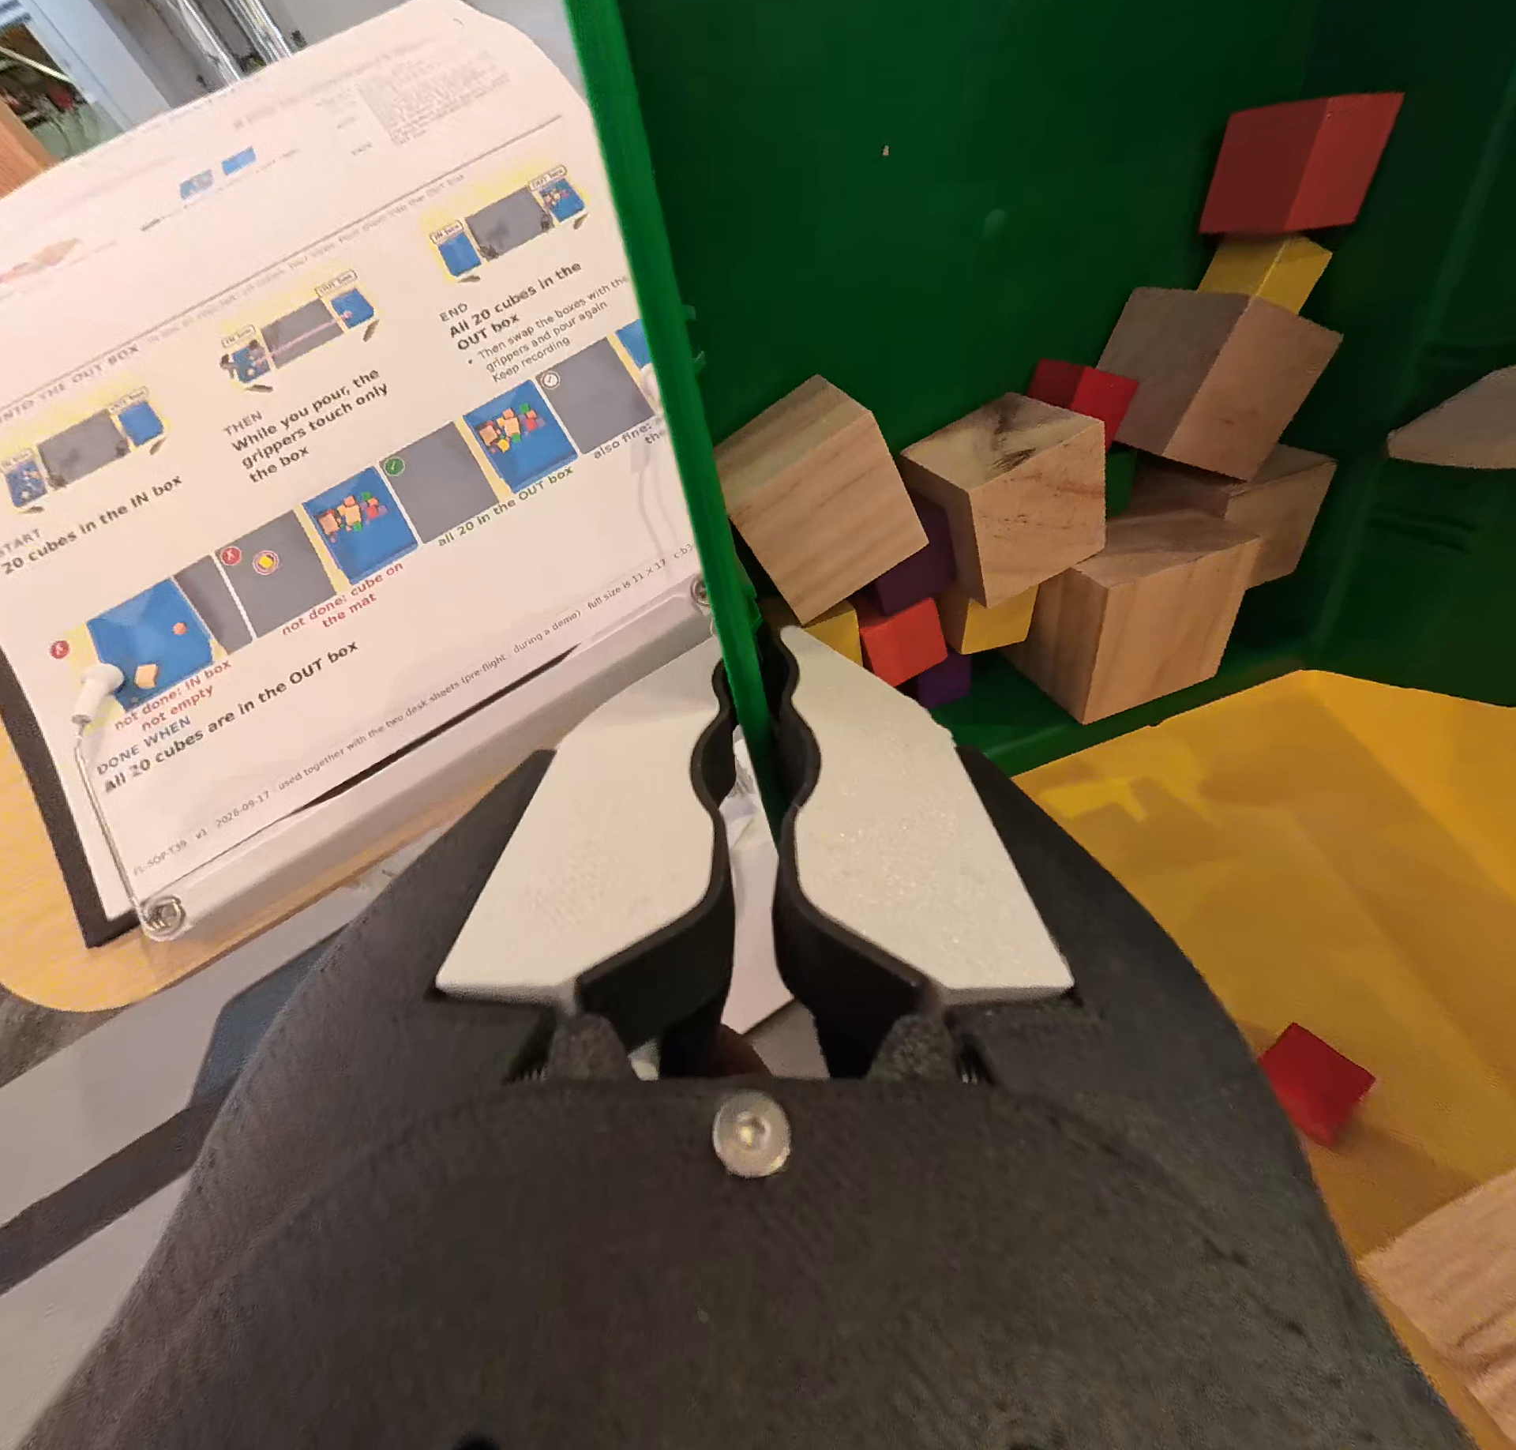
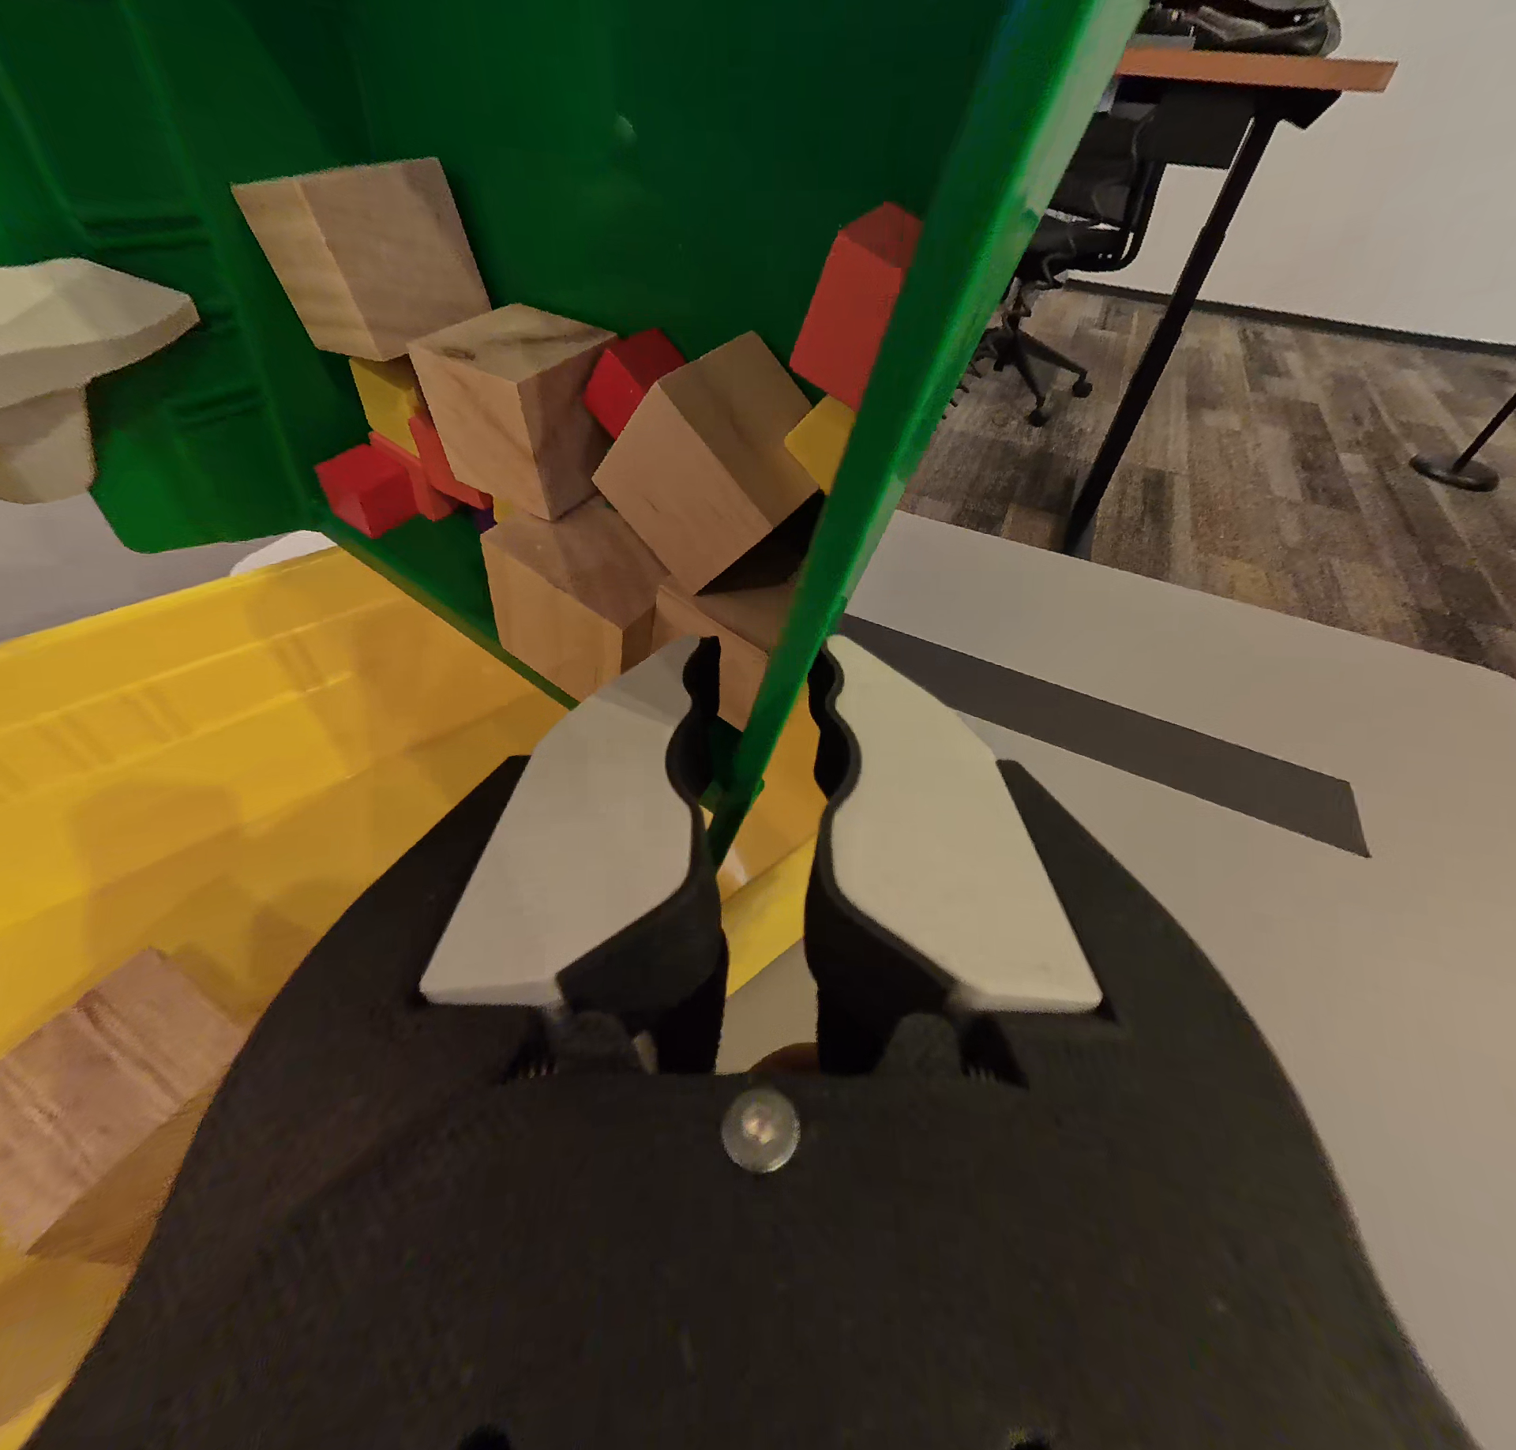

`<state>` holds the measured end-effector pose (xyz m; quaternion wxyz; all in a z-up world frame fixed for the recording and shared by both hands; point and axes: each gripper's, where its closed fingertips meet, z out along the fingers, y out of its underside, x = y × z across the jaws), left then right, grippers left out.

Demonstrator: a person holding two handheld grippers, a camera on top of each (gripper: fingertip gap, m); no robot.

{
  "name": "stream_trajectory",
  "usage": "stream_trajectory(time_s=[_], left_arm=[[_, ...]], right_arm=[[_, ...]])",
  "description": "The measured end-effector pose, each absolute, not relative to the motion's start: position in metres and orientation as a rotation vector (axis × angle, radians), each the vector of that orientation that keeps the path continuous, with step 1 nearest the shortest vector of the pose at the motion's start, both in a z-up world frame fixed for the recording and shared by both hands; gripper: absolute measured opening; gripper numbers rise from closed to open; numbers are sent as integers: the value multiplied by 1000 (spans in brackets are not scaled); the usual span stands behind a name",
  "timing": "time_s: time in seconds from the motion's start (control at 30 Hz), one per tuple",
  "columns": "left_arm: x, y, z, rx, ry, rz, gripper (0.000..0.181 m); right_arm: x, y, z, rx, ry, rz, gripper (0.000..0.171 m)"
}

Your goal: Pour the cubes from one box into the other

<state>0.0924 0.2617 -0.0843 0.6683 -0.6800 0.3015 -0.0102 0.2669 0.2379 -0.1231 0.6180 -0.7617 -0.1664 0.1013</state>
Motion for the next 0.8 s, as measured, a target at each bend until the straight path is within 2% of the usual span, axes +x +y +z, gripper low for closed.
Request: stream_trajectory(time_s=[0.3,0.8], left_arm=[[92,251,-88,-1615,522,-218,7],[95,257,-76,-1490,612,-145,7]], right_arm=[[269,236,-122,-1693,-386,163,13],[271,240,-117,-1631,-364,150,13]])
